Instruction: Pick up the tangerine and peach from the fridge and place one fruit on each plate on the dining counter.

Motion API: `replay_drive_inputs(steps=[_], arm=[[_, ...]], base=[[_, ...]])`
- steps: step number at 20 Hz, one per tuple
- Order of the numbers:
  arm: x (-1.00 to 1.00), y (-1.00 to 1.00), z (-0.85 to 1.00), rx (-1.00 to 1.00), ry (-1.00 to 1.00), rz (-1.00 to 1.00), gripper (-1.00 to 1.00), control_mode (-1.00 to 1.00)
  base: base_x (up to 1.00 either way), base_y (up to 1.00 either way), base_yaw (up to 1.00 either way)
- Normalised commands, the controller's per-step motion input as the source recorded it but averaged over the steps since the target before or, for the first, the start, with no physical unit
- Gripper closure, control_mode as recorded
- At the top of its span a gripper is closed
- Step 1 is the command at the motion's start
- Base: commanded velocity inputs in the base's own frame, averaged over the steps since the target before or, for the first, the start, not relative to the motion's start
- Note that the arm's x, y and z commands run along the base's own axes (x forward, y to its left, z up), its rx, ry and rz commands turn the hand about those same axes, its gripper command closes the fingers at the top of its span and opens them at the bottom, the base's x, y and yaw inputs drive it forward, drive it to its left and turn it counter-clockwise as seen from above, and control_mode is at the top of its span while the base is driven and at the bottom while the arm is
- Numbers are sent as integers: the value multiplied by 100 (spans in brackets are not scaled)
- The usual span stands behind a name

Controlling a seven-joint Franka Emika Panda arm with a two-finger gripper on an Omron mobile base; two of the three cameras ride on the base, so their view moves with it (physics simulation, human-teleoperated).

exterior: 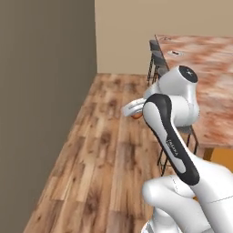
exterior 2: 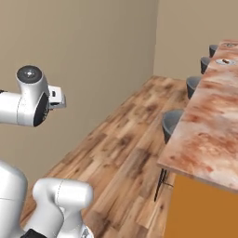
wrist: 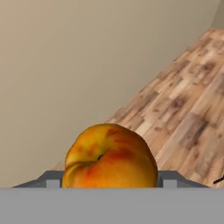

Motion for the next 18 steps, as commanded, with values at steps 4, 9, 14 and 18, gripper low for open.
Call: replay_drive_inputs(steps=[4, 9, 14, 18], arm=[[0, 0, 0, 0, 0, 0, 100, 100], [0, 0, 0, 0, 0, 0, 100, 100], [0, 0, 0, 0, 0, 0, 100, 100], [0, 0, 0, 0, 0, 0, 100, 100]], base=[[74, 44, -33], [75, 41, -36], [74, 45, -32], [72, 48, -29]])
